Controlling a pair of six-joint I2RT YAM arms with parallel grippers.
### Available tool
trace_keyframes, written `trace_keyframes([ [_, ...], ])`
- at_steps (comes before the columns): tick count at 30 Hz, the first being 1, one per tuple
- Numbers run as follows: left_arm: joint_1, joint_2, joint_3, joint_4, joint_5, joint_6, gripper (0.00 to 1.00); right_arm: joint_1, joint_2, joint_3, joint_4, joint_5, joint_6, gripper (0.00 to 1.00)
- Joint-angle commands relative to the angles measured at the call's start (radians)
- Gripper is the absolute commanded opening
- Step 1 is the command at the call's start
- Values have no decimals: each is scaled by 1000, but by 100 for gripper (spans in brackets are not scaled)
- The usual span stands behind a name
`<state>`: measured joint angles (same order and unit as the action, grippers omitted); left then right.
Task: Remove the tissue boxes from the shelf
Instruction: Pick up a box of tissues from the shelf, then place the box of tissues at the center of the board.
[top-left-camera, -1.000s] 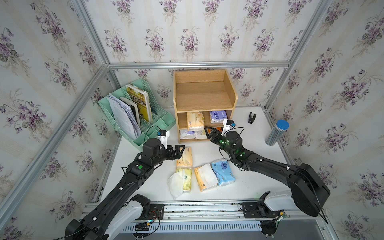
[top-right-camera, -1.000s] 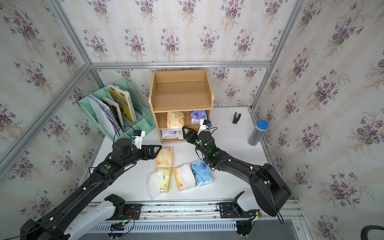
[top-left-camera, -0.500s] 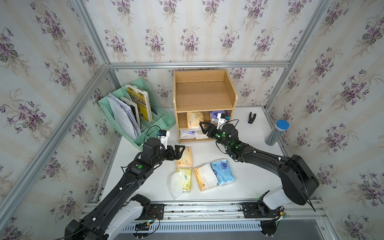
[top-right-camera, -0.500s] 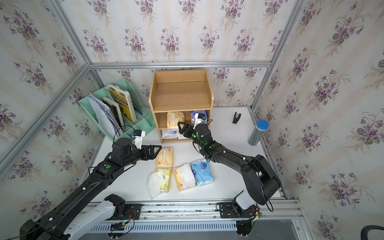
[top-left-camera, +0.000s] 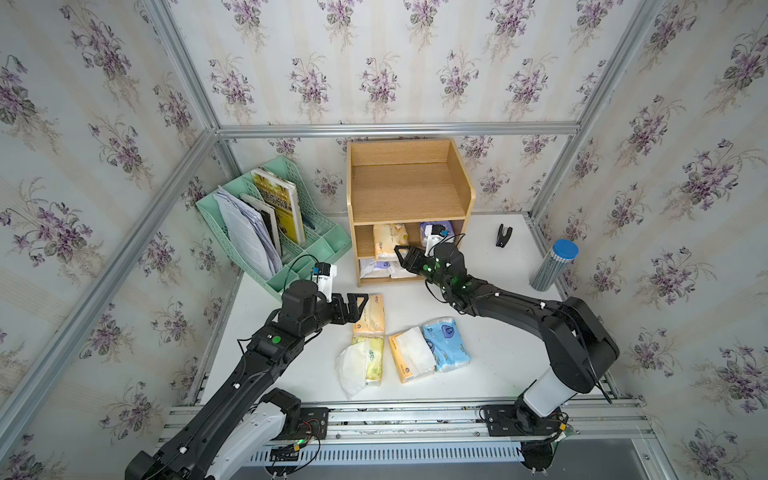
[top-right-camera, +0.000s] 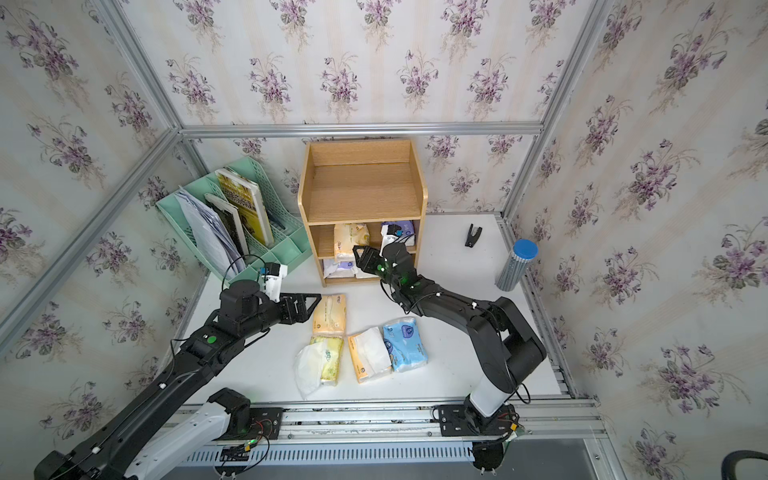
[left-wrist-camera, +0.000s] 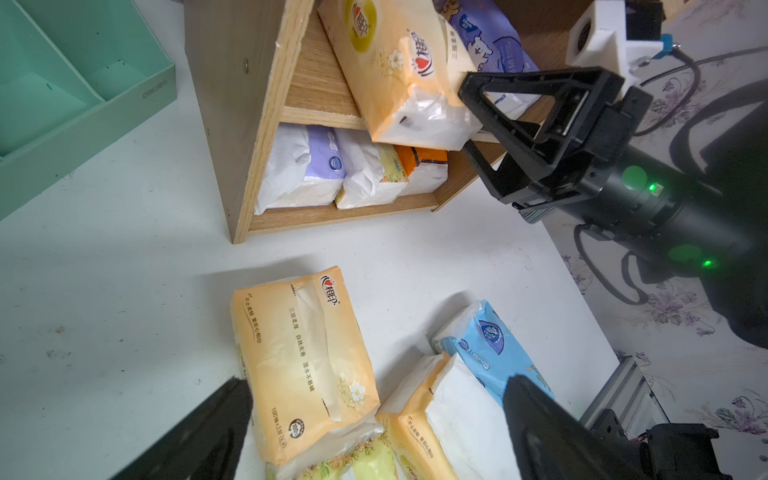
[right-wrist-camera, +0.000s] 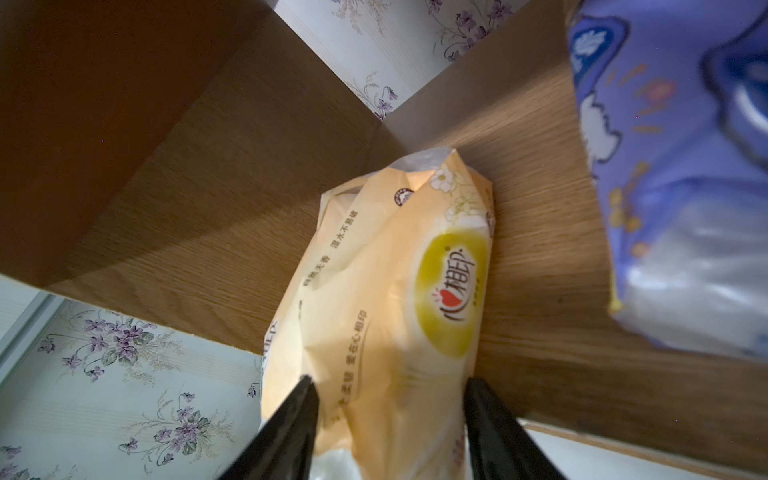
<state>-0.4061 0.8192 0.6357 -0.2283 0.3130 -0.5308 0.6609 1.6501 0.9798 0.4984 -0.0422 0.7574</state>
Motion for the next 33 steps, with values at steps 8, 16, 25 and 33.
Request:
trace_keyframes([
  [8,-2,-51,-1,-40,-28,-19,99,5,-67,-25,-49,-27,-40,24],
  [16,-6,-117,-9,-77,-49,-55,99,70,-173,-101,-134,-5,-84,17],
  [25,-13,-205,-46,-108,-93,-104,99,163,-322,-296,-158,102,-51,13],
  [33,-21,-217,-55,-110,-104,-115,99,162,-410,-426,-182,188,-36,11],
])
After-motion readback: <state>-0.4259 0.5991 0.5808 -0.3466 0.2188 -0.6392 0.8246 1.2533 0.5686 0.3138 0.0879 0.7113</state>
